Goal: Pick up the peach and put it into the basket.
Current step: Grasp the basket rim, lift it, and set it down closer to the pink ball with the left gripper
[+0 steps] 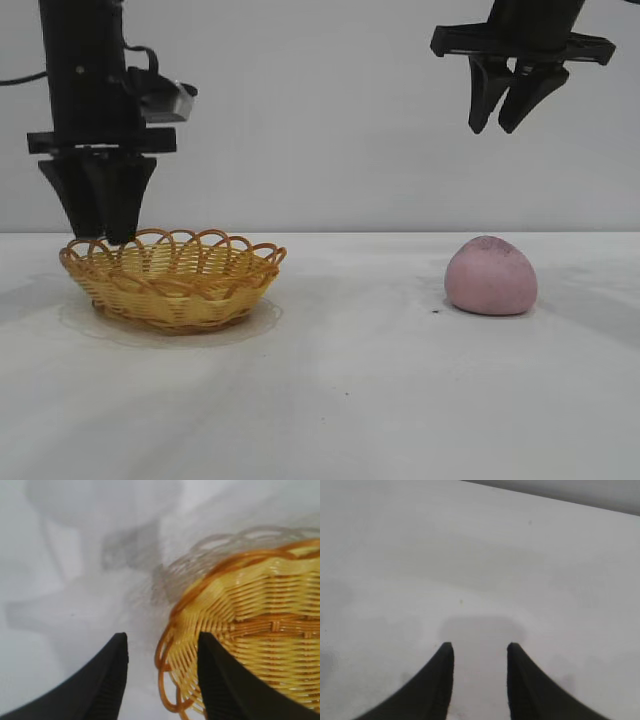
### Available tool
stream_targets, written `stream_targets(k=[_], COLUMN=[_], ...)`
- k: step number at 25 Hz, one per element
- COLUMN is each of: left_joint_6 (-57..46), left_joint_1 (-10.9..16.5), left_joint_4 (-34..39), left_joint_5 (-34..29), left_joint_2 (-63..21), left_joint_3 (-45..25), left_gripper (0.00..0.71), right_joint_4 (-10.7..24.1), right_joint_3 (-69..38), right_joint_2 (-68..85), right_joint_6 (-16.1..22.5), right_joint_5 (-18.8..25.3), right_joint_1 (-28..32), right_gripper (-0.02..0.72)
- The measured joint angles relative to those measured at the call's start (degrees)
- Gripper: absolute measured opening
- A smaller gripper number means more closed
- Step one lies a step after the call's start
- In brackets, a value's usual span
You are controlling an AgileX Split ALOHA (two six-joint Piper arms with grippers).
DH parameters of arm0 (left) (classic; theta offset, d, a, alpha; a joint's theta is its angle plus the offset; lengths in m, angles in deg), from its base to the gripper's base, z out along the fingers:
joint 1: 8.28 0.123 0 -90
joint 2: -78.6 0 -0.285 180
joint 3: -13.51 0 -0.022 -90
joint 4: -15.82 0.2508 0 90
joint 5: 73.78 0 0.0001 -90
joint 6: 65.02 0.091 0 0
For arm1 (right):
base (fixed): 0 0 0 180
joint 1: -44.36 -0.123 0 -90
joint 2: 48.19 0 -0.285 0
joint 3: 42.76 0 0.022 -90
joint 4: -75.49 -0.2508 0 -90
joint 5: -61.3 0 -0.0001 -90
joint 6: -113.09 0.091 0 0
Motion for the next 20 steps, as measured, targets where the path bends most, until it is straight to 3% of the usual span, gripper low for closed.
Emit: stream_targets(k=[2,6,11,12,13,20], left_joint_6=[0.0,0.0,-3.5,-3.8,-3.9,-1.6], left_joint_1=[0.0,0.1,0.8,0.9,0.9,0.1], left_joint_4=[-0.5,-1.3,-5.5,-7.5,-9.5,-27.7], left_joint_5=[-0.4,-0.8,-0.6,0.1,1.0,13.5], left_joint_2=[0.8,1.7,1.2,0.7,0.1,-8.6], left_joint_3=[0.0,0.0,-1.0,-2.3,-3.6,-20.3], left_gripper=[0.279,0.069,0.069,0.000,0.000,0.000], right_joint_4=[0.0,0.0,0.0,0.1,0.1,0.3], right_joint_3=[0.0,0.0,0.0,0.0,0.0,0.0], right_joint_2=[0.0,0.0,0.0,0.0,0.0,0.0], right_joint_6=[0.0,0.0,0.0,0.0,0.0,0.0], right_joint_5=[0.0,0.1,0.6,0.7,0.9,1.4], right_joint_1=[0.0,0.0,0.0,0.0,0.0,0.0], right_gripper=[0.251,0.251,0.251,0.251,0.251,0.251])
